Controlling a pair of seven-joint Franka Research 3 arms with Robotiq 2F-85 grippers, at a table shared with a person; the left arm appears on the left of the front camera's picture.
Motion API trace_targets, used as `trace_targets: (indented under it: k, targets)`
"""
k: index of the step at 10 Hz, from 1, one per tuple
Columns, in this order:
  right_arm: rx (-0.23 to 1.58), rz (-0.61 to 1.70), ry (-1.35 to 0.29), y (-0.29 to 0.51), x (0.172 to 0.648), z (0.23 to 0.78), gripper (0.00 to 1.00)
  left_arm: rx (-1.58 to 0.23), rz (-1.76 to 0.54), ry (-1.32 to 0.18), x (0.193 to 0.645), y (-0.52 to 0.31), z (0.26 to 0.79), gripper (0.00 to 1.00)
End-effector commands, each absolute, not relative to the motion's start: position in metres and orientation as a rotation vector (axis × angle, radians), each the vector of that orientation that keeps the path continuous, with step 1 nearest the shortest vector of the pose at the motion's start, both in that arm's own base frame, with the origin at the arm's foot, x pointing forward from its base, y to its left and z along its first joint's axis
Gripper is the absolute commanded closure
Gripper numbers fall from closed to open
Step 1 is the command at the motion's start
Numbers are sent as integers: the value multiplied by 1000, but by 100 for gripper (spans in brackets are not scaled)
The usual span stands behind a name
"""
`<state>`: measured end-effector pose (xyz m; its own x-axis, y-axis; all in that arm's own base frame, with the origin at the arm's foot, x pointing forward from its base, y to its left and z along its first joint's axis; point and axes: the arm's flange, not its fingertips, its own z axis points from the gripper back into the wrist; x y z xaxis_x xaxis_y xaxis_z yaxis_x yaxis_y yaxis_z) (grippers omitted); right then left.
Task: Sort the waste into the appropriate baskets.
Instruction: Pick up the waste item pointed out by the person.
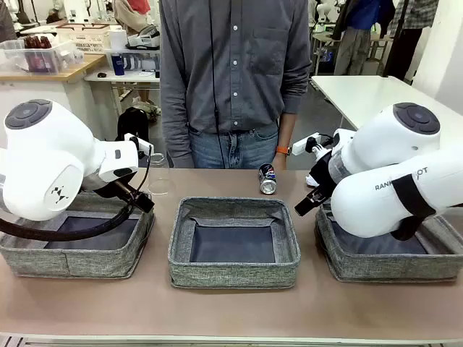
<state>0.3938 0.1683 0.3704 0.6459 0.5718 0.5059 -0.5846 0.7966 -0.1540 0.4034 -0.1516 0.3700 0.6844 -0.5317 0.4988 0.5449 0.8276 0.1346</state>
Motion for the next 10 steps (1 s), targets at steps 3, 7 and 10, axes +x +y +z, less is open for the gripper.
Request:
trace_targets:
  k: [3, 7, 10]
  targets:
    - [24, 658, -567, 168, 394, 370, 0, -25, -603, -551, 403, -152, 370, 0]
    - [24, 658, -567, 168, 394, 370, 0, -25, -603, -551, 403, -152, 370, 0]
    - [24, 658, -567, 168, 394, 370, 0, -25, -603, -551, 403, -152, 370, 0]
